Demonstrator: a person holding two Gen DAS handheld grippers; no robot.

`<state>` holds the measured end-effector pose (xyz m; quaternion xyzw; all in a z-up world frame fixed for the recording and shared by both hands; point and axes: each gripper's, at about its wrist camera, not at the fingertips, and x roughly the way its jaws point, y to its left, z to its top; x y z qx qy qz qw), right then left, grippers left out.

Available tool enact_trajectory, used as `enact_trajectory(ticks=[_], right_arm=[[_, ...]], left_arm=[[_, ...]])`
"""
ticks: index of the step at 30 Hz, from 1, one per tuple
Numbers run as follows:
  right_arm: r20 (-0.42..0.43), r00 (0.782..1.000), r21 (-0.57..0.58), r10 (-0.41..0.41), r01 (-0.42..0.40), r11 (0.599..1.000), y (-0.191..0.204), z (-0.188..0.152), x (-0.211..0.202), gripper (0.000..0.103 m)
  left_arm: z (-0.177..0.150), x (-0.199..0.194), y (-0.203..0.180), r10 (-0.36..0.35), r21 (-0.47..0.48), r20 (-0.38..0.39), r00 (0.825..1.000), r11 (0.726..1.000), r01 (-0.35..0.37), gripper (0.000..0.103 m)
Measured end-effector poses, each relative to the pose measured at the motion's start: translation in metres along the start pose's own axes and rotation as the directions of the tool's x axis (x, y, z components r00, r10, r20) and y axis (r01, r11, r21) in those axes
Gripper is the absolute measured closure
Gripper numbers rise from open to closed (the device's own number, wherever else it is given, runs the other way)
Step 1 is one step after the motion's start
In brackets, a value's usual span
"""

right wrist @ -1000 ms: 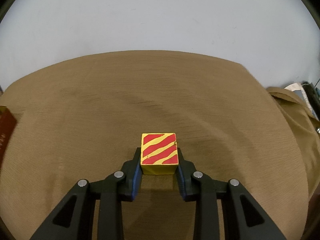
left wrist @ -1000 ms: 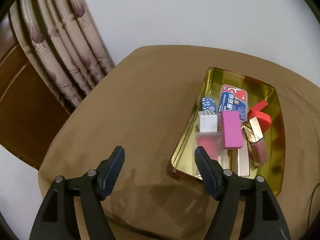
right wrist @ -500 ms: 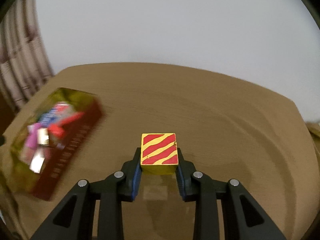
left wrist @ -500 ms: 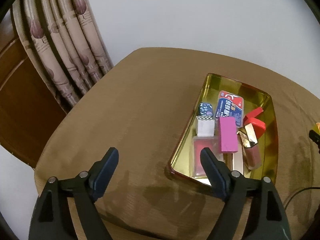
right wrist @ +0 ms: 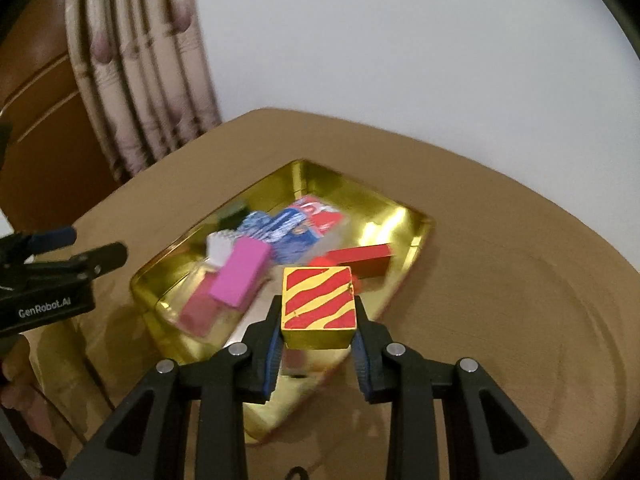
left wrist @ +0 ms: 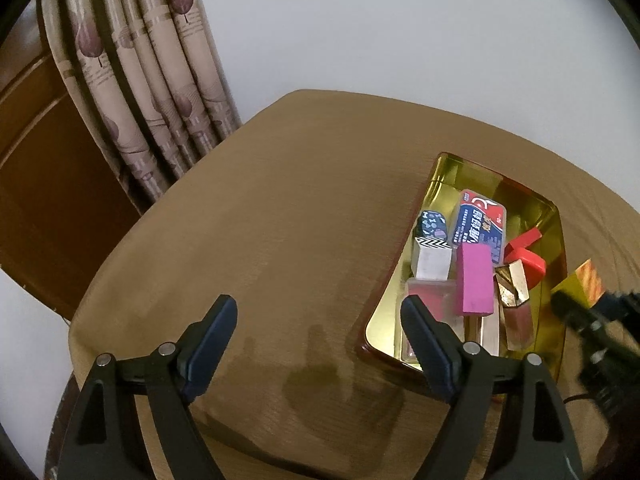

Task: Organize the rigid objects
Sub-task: 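Carry the striped cube into the gold tin and open the right tool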

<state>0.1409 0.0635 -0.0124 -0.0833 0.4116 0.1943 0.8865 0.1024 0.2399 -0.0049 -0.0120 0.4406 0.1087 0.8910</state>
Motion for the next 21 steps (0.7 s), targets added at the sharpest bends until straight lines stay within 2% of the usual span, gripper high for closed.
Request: enact_trajectory(ticks=[8, 21], right_arm=[[-0.051, 0.999, -0.036, 0.003, -0.005, 0.999, 0.024, -0.005, 0.027, 0.073], [-0.056, 0.998, -0.039, -0.019, 0.017, 0.999, 0.03, -0.006, 0.041, 0.073]], left_arm=[[0.0, 0.0, -0.001, 0.005, 0.008, 0.004, 1.0, 1.0, -0.005, 0.02], [0.0, 0.0, -0.001, 0.007, 0.004, 0.005, 1.0, 1.0, -0.007, 0.019]])
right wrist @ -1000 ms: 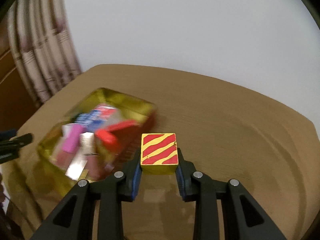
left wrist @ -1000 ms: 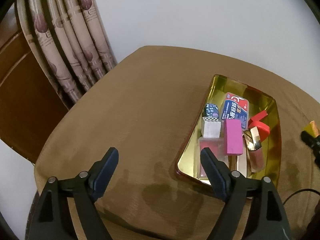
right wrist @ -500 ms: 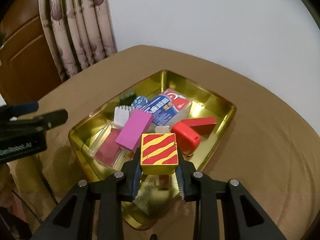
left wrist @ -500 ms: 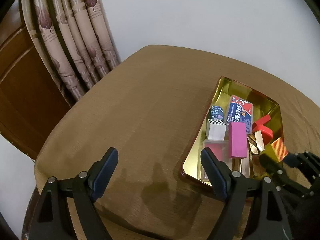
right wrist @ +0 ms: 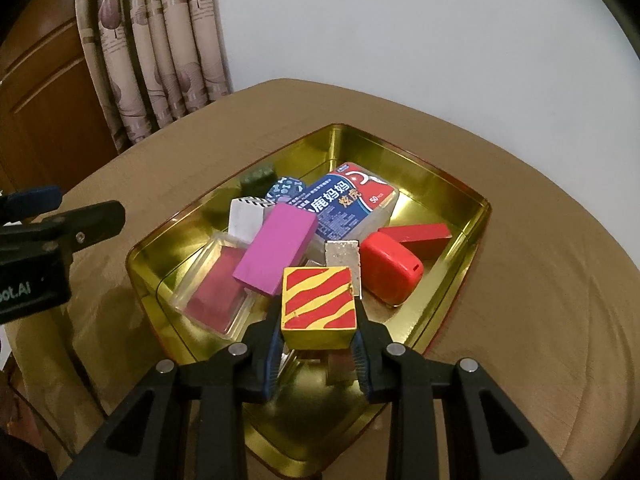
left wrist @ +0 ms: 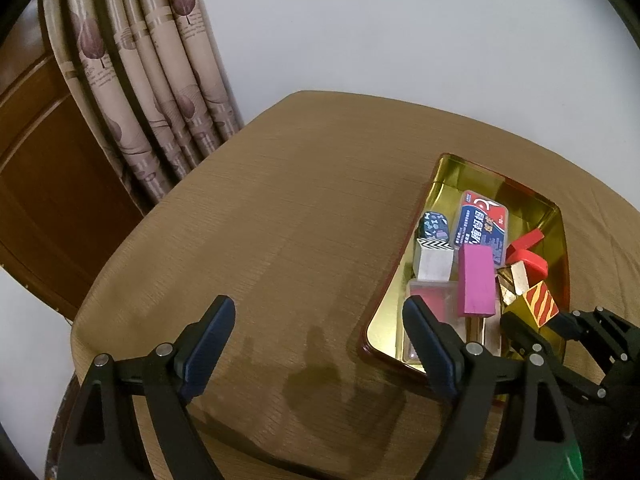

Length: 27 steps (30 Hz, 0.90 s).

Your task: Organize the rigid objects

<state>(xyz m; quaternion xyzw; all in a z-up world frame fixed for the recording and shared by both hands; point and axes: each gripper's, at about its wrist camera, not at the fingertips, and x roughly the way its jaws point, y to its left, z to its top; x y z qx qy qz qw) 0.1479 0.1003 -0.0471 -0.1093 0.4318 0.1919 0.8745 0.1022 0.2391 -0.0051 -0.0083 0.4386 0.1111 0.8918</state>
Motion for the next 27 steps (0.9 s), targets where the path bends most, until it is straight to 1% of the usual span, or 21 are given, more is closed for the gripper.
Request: enact_trajectory(ticks=[5, 15, 18, 21, 23, 27], right_arm=[[-0.001, 1.0, -0.016, -0.015, 0.015, 1.0, 0.003, 0.003, 0.003, 0.073], [0.0, 1.0, 0.007, -0.026, 0.026, 1.0, 0.001, 0.004, 0.004, 0.072], [0.002, 1.0, 0.014, -0.025, 0.025, 1.0, 0.001, 0.004, 0.001, 0.07], [0.012, 0.999, 0.024, -0.039, 0.039, 0.999, -0.001, 0.004, -0.003, 0.057], [0.021, 0.999, 0.033, -0.035, 0.035, 0.999, -0.002, 0.003, -0.008, 0.046], [0.032, 0.999, 0.061, -0.035, 0.033, 0.998, -0.005, 0.002, -0.019, 0.043]], left_arm=[[0.0, 0.0, 0.001, -0.001, -0.002, -0.002, 1.0, 1.0, 0.001, 0.019], [0.0, 0.001, 0.001, -0.007, -0.004, -0.008, 1.0, 1.0, 0.007, 0.019], [-0.001, 0.0, 0.001, -0.008, 0.0, -0.008, 1.0, 1.0, 0.008, 0.019], [-0.001, 0.0, -0.002, -0.005, 0.004, -0.008, 1.0, 1.0, 0.005, 0.019], [-0.001, 0.0, -0.004, -0.004, 0.006, -0.008, 1.0, 1.0, 0.004, 0.019], [-0.001, 0.0, -0.006, -0.003, 0.009, -0.006, 1.0, 1.0, 0.003, 0.019]])
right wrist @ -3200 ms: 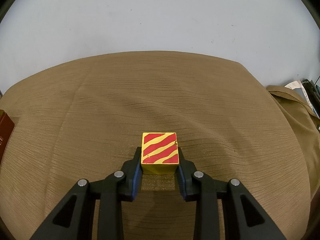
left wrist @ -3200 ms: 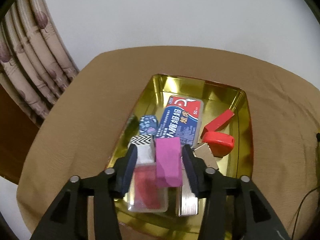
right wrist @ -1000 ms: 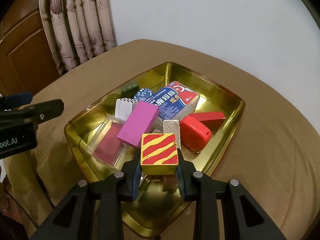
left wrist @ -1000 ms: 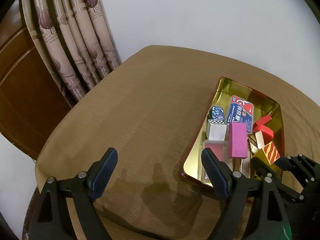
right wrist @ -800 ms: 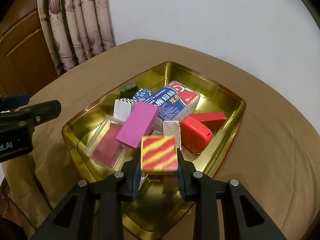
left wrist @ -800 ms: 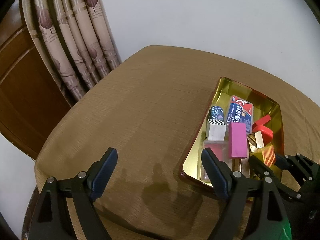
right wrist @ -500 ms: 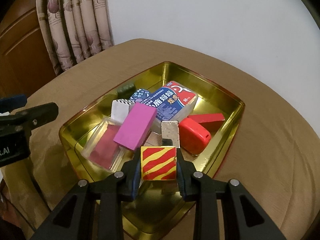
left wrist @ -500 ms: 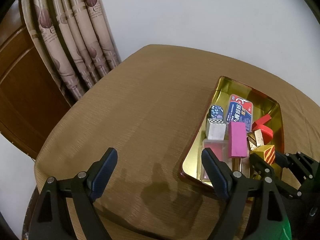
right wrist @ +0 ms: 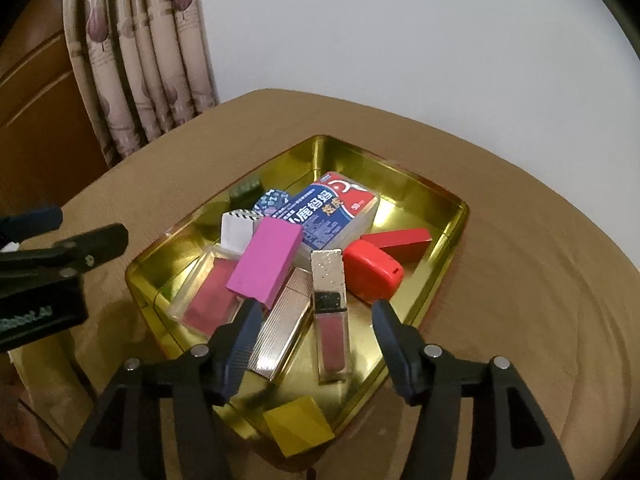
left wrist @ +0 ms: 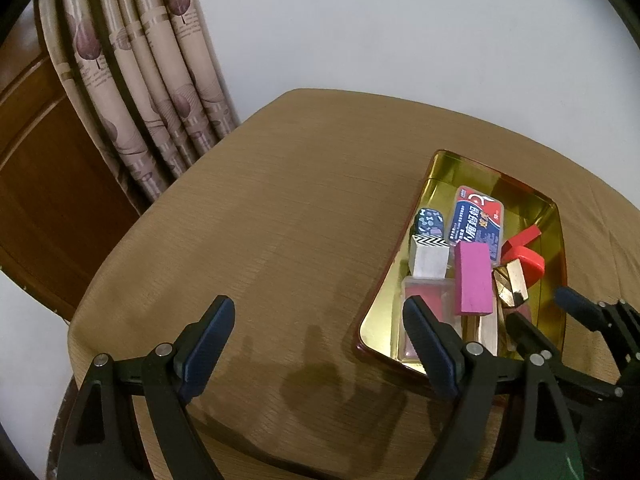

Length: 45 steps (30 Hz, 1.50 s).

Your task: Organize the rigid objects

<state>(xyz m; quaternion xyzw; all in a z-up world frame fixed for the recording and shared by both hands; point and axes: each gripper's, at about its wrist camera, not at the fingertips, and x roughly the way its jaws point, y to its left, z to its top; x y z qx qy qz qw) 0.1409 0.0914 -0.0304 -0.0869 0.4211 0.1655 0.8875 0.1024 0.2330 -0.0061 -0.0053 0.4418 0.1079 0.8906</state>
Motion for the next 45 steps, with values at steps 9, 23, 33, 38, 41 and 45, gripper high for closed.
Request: enact_trajectory(ticks=[9, 23, 33, 38, 41, 45], right_arm=[[0.056, 0.998, 0.002, -0.042, 0.042, 0.999, 0.004, -0.009, -0.032, 0.038], [0.054, 0.998, -0.008, -0.027, 0.027, 1.0, 0.018, -0.023, -0.049, 0.037], [0.046, 0.999, -0.004, -0.025, 0.025, 1.0, 0.018, -0.024, -0.048, 0.037], [0.042, 0.999, -0.009, -0.021, 0.022, 1.0, 0.019, -0.025, -0.045, 0.037], [0.037, 0.999, -0.007, -0.019, 0.019, 1.0, 0.019, -0.026, -0.044, 0.037], [0.034, 0.999, -0.003, -0.018, 0.018, 1.0, 0.019, -0.027, -0.043, 0.037]], left_arm=[[0.0, -0.001, -0.005, -0.003, 0.011, 0.006, 1.0, 1.0, 0.003, 0.019], [-0.002, -0.007, -0.013, -0.023, 0.034, 0.011, 1.0, 0.999, 0.023, 0.019], [-0.003, -0.008, -0.016, -0.027, 0.048, 0.009, 1.0, 0.998, 0.026, 0.019], [-0.003, -0.008, -0.016, -0.027, 0.048, 0.01, 1.0, 0.998, 0.027, 0.018], [-0.004, -0.008, -0.016, -0.038, 0.051, 0.011, 0.999, 0.998, 0.038, 0.018], [-0.004, -0.008, -0.019, -0.058, 0.055, 0.014, 0.998, 0.997, 0.057, 0.018]])
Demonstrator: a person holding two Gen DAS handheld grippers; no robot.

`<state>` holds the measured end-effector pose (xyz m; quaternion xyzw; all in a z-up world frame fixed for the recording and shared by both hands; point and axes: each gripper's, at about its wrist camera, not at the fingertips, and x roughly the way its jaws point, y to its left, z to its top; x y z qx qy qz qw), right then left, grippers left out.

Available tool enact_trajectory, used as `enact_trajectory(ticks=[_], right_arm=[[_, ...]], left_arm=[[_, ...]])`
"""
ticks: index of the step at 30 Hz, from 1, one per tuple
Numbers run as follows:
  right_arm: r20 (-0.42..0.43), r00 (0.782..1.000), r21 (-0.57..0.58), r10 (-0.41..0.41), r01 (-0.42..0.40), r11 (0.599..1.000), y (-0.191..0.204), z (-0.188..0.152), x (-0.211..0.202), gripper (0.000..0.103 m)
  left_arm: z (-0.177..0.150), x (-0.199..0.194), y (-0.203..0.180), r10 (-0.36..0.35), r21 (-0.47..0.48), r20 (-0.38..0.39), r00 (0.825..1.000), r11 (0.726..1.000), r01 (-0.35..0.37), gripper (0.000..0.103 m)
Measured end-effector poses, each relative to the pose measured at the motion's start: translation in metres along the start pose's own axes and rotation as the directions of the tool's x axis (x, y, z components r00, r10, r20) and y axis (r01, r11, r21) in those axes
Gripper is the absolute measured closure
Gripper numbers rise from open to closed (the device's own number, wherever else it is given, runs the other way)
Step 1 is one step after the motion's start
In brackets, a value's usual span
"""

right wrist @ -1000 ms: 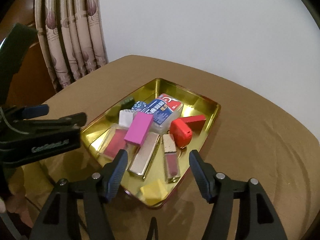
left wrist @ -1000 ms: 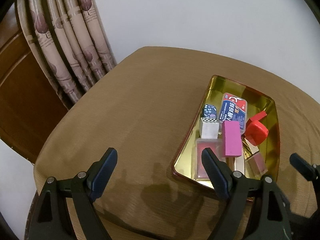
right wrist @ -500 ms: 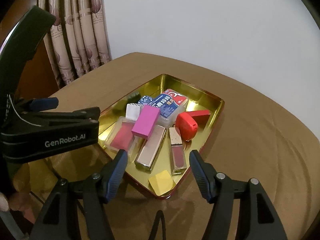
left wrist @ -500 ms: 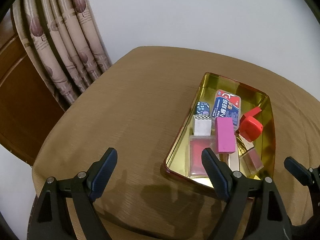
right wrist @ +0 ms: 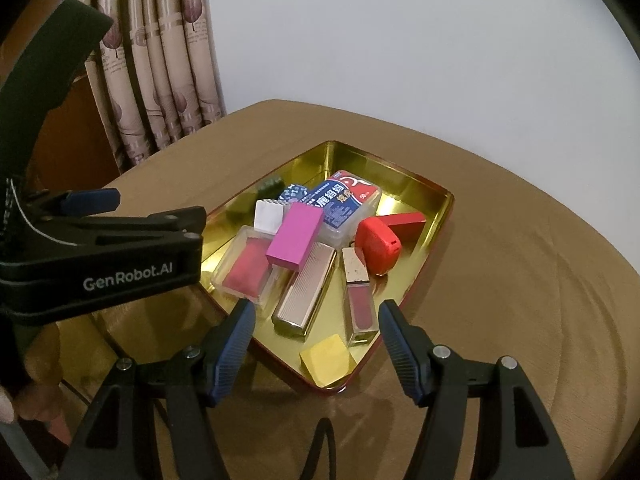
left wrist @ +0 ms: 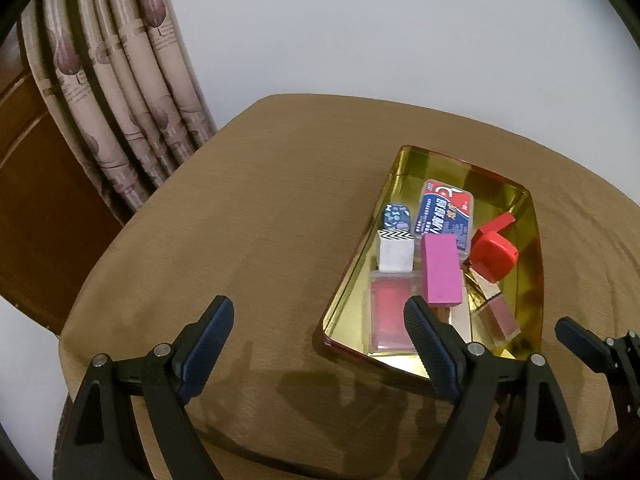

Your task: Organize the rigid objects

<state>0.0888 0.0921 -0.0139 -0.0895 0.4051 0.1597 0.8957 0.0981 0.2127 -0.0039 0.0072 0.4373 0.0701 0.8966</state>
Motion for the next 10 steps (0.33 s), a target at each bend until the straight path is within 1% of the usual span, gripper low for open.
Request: enact_trajectory(ticks=[5, 10], right_arm=[[0.0, 1.0, 0.0, 0.0, 0.0, 1.0, -0.0003, -0.0001, -0.0002, 0.037], [0.003, 1.0, -0.001, -0.001, 0.001, 1.0, 0.0001, 0.0007, -0.0003, 0.037]], left_arm=[[-0.0005, -0.0007, -0.0001, -0.013, -0.004, 0.0, 1.0, 1.0, 0.013, 0.018], [0.0003, -0.0004, -0.0006, -0.001, -0.003, 0.002, 1.0, 1.0, 0.001, 0.017]])
